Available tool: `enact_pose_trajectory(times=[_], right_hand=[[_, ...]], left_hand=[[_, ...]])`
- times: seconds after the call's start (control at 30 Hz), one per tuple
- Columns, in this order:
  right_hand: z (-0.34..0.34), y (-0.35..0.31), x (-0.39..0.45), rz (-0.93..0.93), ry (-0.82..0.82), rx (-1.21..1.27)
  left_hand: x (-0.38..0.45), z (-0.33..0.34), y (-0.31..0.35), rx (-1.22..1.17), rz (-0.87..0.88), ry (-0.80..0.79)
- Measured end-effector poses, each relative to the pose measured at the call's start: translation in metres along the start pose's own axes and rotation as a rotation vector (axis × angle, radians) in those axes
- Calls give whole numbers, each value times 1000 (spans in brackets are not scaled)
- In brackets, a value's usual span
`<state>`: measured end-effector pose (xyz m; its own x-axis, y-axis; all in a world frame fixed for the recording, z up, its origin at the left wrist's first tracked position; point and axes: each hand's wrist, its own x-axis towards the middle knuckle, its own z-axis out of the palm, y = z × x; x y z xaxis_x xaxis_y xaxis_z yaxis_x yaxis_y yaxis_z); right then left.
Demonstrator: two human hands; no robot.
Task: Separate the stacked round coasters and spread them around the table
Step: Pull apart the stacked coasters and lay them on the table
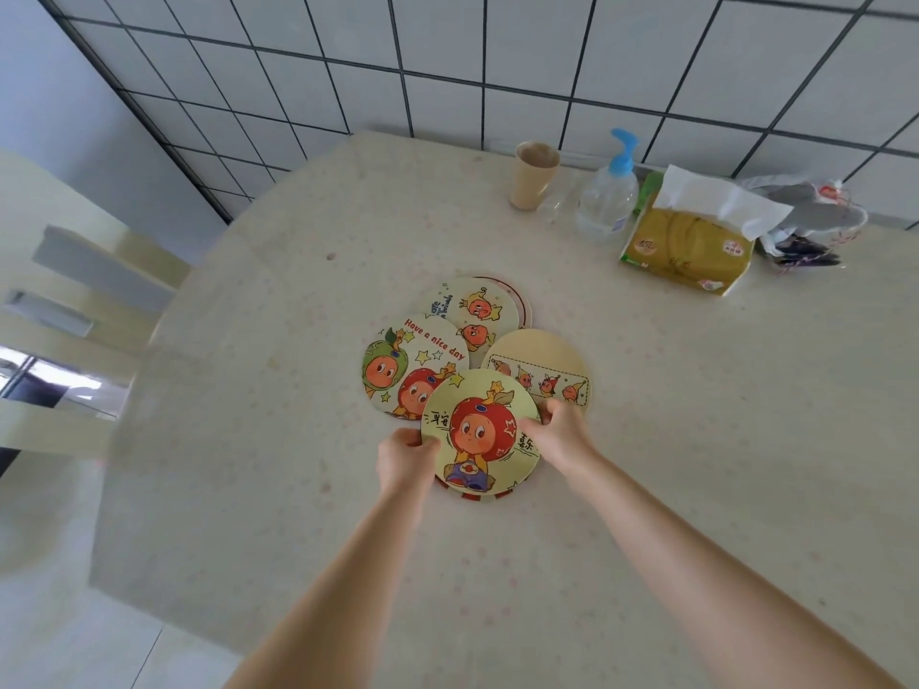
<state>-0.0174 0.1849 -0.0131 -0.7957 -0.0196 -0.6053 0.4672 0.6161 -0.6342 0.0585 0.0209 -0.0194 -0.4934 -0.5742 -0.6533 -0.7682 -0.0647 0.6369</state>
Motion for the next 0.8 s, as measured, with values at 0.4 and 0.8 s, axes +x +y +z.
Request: enact_pose_trajectory(times=[0.4,0.8], right_hand=[[26,-78,-6,-98,36,37],[126,-211,50,23,-35,362]], left_hand=[[47,-65,38,-136,114,-111],[197,-178,150,85,335,-93]])
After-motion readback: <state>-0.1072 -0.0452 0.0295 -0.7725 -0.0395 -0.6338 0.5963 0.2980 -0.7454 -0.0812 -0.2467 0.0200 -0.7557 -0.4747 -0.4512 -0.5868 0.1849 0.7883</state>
